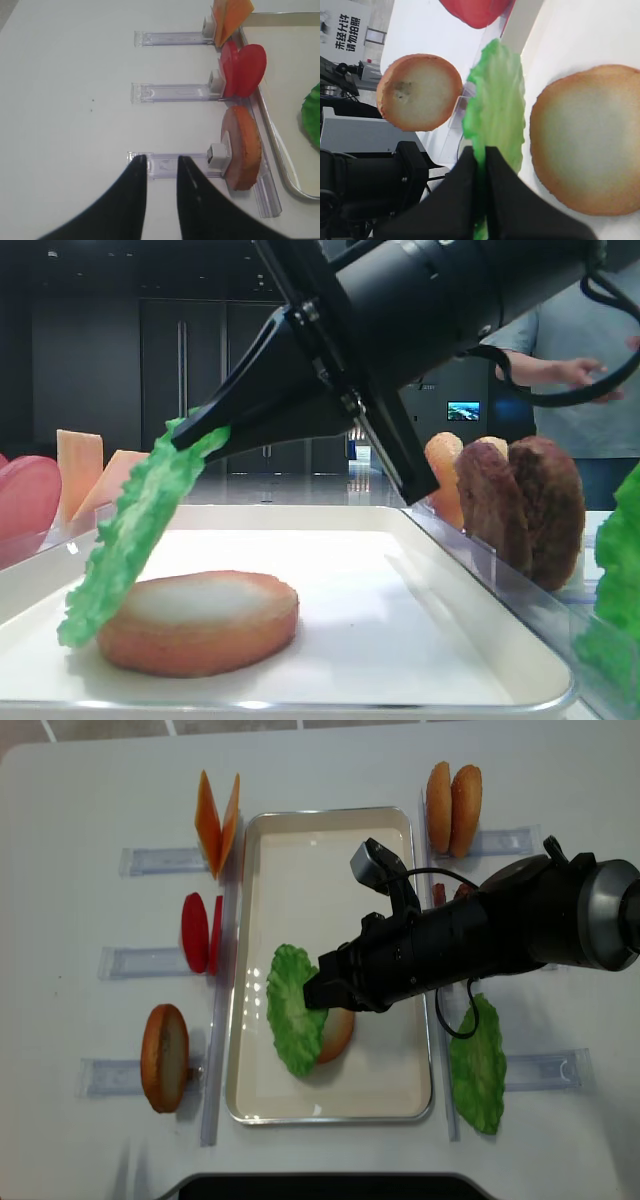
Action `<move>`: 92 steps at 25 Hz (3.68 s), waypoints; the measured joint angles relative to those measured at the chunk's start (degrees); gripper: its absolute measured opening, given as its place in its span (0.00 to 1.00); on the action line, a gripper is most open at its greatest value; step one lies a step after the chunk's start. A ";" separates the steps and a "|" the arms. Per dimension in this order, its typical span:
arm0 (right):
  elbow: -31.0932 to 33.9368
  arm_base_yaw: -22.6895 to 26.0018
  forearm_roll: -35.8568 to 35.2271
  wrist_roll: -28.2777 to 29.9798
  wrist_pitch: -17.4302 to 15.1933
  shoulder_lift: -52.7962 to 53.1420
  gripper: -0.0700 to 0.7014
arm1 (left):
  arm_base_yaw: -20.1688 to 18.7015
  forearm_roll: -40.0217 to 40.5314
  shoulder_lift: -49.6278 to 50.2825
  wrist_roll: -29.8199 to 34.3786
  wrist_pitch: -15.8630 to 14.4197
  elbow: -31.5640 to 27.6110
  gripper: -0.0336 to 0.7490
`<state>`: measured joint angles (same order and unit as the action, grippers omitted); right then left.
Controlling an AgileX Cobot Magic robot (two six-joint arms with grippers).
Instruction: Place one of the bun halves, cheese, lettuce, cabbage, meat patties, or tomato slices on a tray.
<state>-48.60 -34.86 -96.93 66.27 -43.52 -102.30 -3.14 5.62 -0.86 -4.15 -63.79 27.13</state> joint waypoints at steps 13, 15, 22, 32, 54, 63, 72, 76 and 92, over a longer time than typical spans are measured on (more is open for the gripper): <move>0.00 0.00 2.56 0.07 3.03 0.00 0.10 | 0.00 0.00 0.00 0.00 0.00 0.00 0.25; 0.00 0.00 2.95 0.07 3.66 0.00 0.10 | 0.00 0.00 0.00 0.00 0.00 0.00 0.25; 0.00 0.00 5.44 0.07 6.57 0.00 0.10 | 0.00 0.00 0.00 0.00 0.00 0.00 0.25; 0.00 0.00 8.03 0.07 9.66 0.00 0.18 | 0.00 0.00 0.00 0.00 0.00 0.00 0.25; 0.00 0.95 13.55 0.01 10.02 8.21 0.82 | 0.00 0.00 0.00 -0.05 0.00 0.00 0.25; 0.00 4.69 28.57 -12.60 9.32 20.22 0.82 | 0.00 0.00 0.00 -0.05 0.00 0.00 0.25; 0.00 13.57 57.49 -37.99 2.38 30.57 0.82 | 0.00 0.00 0.00 -0.05 0.00 0.00 0.25; 0.00 18.16 70.24 -48.27 -3.10 33.74 0.82 | 0.00 0.00 0.00 -0.05 0.00 0.00 0.25; 1.04 35.53 100.82 -67.95 -23.18 41.76 0.82 | 0.00 0.00 0.00 -0.05 0.00 0.00 0.25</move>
<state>-47.56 0.67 3.90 -1.68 -66.70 -60.54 -3.14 5.62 -0.86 -4.20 -63.79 27.13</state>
